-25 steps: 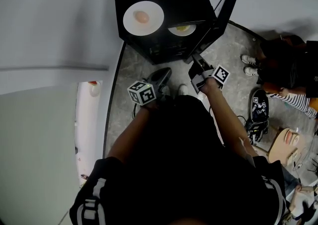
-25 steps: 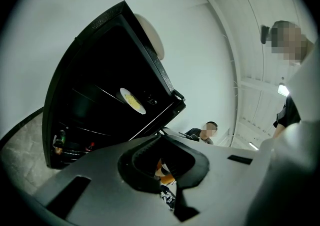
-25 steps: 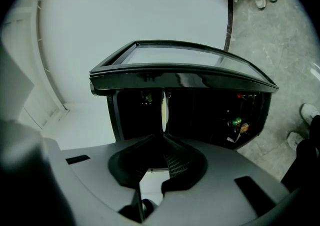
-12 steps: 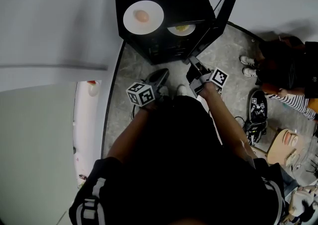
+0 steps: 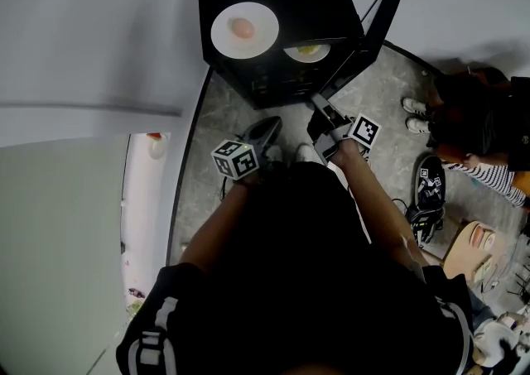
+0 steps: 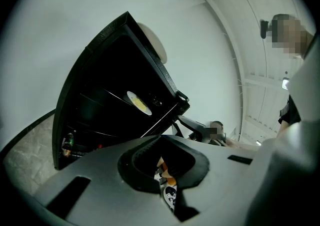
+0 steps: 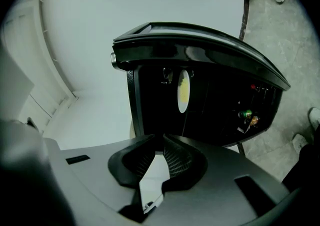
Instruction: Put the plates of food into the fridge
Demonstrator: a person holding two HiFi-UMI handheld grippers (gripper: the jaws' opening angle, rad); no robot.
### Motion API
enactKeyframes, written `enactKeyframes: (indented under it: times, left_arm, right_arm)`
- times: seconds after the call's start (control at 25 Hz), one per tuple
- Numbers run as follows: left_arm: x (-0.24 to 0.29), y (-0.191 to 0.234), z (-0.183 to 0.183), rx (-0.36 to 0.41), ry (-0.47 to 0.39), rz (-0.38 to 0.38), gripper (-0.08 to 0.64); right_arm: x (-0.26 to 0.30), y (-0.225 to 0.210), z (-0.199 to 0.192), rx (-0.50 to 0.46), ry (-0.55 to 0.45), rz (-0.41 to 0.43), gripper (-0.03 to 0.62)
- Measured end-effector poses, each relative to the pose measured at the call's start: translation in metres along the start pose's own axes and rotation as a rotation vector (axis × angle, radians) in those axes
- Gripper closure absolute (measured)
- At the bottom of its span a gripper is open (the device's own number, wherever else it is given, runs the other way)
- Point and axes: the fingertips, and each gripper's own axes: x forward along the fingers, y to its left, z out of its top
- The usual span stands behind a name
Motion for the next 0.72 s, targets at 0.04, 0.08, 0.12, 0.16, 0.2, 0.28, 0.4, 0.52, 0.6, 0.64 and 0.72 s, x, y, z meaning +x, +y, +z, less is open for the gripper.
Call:
enactKeyframes:
  times: [0.04, 0.08, 0.12, 0.16, 0.2, 0.28, 0.4, 0.52, 0.6, 0.64, 0.72]
  left_arm:
    - [0.000, 0.000, 0.000, 0.000, -0.003, 0.002, 0.538]
    - [0.000, 0.001, 0.001, -0.001, -0.006, 0.004, 0.538]
    - [0.000, 0.001, 0.001, -0.003, -0.009, 0.006, 0.538]
    - [-0.001, 0.001, 0.002, -0.005, -0.012, 0.007, 0.538]
    - [-0.002, 0.001, 0.002, -0.007, -0.014, 0.009, 0.538]
    - [-0.004, 0.002, 0.004, -0.010, -0.020, 0.013, 0.538]
    - [-0.006, 0.003, 0.006, -0.013, -0.033, 0.020, 0.538]
    - [-0.009, 0.005, 0.007, -0.017, -0.049, 0.029, 0.538]
    - [-0.010, 0.006, 0.009, -0.019, -0.057, 0.031, 0.538]
    - [-0.011, 0.007, 0.010, -0.019, -0.060, 0.033, 0.538]
    - [-0.011, 0.008, 0.010, -0.021, -0.064, 0.036, 0.538]
  right_arm:
    - [0.002, 0.002, -0.001, 0.002, 0.008, 0.005, 0.548]
    - [0.005, 0.005, -0.003, 0.002, 0.016, 0.008, 0.548]
    - [0.007, 0.007, -0.005, 0.000, 0.025, 0.011, 0.548]
    - [0.010, 0.009, -0.006, -0.002, 0.034, 0.015, 0.548]
    - [0.013, 0.012, -0.008, -0.002, 0.041, 0.021, 0.547]
    - [0.020, 0.018, -0.012, 0.006, 0.050, 0.037, 0.546]
    - [0.028, 0.025, -0.016, 0.012, 0.070, 0.057, 0.546]
    - [0.034, 0.030, -0.021, 0.012, 0.093, 0.068, 0.546]
    - [0.037, 0.034, -0.023, 0.007, 0.103, 0.073, 0.546]
    - [0.039, 0.036, -0.023, 0.005, 0.107, 0.077, 0.546]
    - [0.042, 0.039, -0.024, 0.008, 0.111, 0.085, 0.546]
